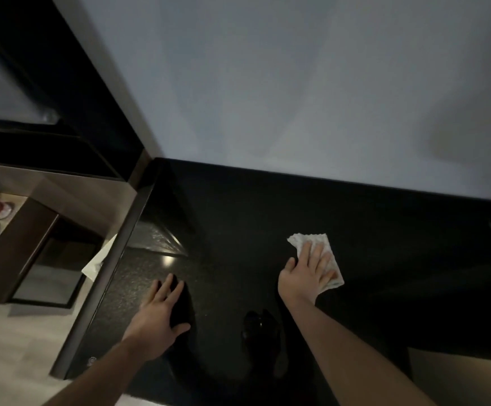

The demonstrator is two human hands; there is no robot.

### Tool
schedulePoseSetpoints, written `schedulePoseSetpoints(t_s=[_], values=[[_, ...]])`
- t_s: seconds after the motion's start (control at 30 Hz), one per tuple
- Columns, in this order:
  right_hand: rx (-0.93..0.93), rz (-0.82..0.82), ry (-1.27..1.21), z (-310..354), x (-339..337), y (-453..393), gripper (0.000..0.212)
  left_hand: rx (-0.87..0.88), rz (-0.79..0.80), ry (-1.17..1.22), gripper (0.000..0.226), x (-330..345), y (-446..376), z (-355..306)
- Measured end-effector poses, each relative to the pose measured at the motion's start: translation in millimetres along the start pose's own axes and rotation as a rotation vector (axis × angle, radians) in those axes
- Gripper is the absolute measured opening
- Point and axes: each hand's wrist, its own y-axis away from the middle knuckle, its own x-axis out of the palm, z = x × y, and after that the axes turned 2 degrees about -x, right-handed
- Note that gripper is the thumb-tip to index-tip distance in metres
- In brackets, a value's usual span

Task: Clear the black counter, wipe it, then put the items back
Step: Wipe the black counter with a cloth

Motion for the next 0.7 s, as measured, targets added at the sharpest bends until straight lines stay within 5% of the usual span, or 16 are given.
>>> schedulePoseSetpoints(t_s=[0.47,0.7], values=[[-0.395,0.127,0.272,-68,-55,-22,0.061,-0.049,0.063,-0.009,0.110,-5,-3,-15],[-0.251,0.016,0.227,-57,-30,-17,0.061,-0.048,0.062,-0.013,0.109,-8,-1,-15]])
